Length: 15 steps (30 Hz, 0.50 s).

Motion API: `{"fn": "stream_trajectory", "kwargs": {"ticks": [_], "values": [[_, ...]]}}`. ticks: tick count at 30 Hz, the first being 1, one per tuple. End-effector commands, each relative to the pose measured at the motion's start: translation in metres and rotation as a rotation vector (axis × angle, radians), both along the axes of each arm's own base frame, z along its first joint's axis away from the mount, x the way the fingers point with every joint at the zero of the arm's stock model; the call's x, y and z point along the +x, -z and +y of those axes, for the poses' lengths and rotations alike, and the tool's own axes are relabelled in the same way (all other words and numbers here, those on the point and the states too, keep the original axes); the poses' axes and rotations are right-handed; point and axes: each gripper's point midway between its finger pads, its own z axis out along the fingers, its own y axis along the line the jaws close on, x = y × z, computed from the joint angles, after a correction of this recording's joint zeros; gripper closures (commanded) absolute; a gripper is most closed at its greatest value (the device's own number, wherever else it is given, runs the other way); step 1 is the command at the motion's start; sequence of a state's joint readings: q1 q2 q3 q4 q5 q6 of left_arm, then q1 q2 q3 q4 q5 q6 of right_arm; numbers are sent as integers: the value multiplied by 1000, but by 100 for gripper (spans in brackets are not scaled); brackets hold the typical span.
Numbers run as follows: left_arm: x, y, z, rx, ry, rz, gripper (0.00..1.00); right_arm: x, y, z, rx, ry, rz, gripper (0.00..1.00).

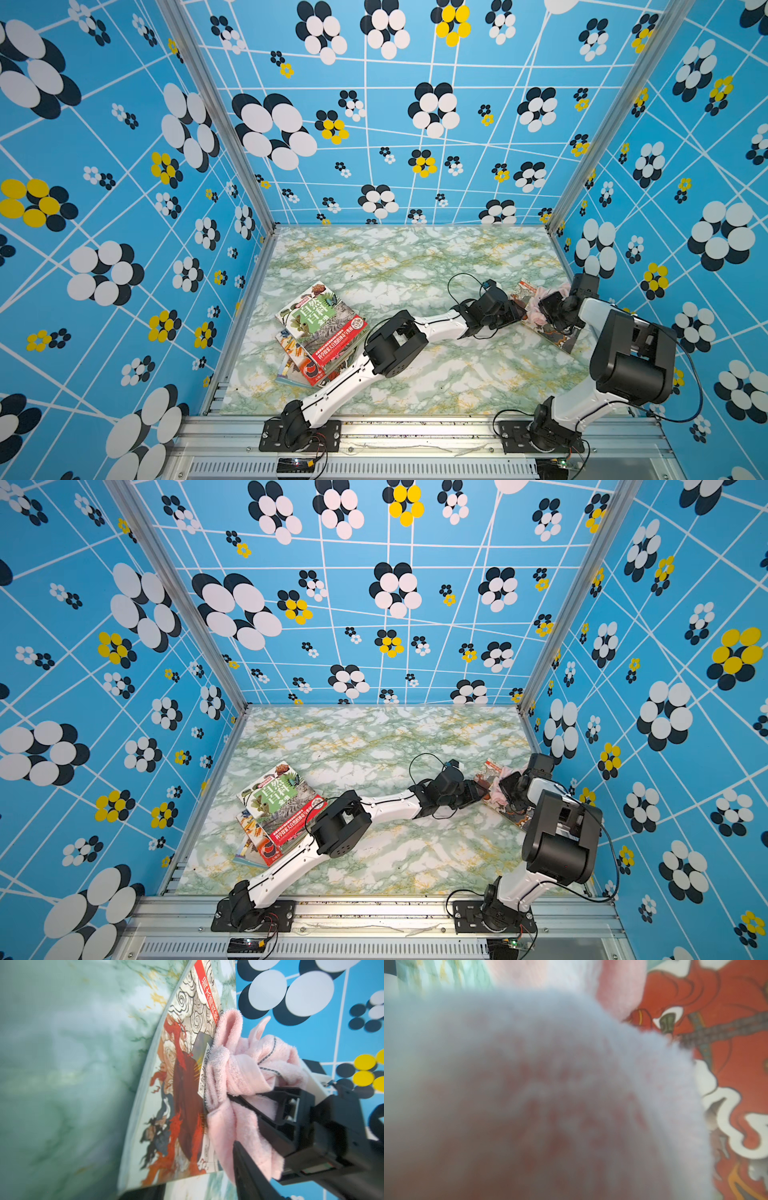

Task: Wipe the cover of the book
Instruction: Move the book to the center of the board.

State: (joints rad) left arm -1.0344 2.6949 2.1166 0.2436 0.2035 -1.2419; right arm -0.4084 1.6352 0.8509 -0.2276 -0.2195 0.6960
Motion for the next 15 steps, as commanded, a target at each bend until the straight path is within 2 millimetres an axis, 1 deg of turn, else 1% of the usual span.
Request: {"fn": "stream_trajectory", "kwargs": {"ticks": [1, 5, 8, 10, 11, 15], "values": [[21, 25, 21, 54, -45, 11, 64, -34, 17, 13, 43, 23, 120, 100], [34, 28, 30, 27, -59, 24, 79, -36, 6, 12, 18, 11, 105, 100], [41, 22, 32, -4, -32, 13, 84, -37, -4, 11, -5, -1, 88, 100], [44, 16, 34, -23, 2, 3, 87, -35, -15, 9, -23, -9, 64, 100], [44, 12, 35, -33, 25, 0, 90, -35, -22, 9, -33, -14, 54, 100], [39, -11, 41, -87, 160, -19, 96, -33, -47, 10, -80, -54, 14, 100]]}}
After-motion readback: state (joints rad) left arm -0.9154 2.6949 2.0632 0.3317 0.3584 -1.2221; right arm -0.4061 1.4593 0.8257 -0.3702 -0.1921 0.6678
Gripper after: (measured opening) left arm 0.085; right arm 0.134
